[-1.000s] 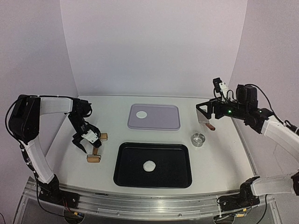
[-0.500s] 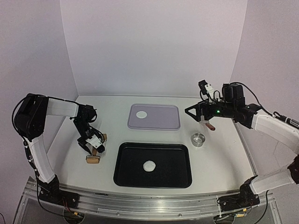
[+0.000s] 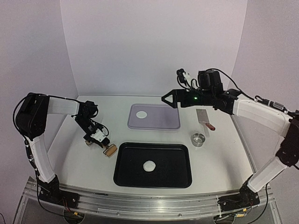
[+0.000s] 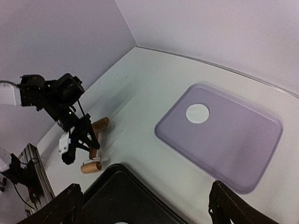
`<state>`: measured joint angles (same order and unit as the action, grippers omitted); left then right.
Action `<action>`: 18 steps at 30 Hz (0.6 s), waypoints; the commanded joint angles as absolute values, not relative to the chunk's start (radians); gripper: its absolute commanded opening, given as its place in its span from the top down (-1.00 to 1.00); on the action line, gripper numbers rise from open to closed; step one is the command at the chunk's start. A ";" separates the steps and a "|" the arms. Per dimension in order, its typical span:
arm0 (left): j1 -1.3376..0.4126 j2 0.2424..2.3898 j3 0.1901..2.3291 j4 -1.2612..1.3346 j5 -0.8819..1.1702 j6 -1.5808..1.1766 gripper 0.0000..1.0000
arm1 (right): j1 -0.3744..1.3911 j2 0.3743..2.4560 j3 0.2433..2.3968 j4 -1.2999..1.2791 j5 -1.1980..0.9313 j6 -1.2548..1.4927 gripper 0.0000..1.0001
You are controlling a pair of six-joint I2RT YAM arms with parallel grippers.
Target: Roll out the dumpling wrappers from the dough
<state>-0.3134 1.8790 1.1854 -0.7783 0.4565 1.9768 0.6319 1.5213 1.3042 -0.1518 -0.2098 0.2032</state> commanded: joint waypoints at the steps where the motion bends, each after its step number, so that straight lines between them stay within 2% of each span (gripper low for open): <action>1: -0.315 1.801 1.313 -0.572 0.664 1.683 1.00 | 0.673 1.674 1.511 -0.164 -0.163 0.610 -0.70; 5: -0.324 1.719 1.323 -0.360 0.636 1.357 1.00 | 0.700 1.839 1.659 -0.171 -0.229 0.811 -0.56; 9: -0.359 1.696 1.375 -0.295 0.586 1.142 1.00 | 0.734 1.997 1.833 -0.177 -0.319 0.873 -0.55; 15: -0.406 1.695 1.425 -0.286 0.576 0.993 1.00 | 0.763 2.151 1.994 -0.235 -0.399 0.903 -0.57; 18: -0.423 1.693 1.426 -0.280 0.572 0.992 1.00 | 0.764 2.184 2.024 -0.235 -0.414 0.909 -0.47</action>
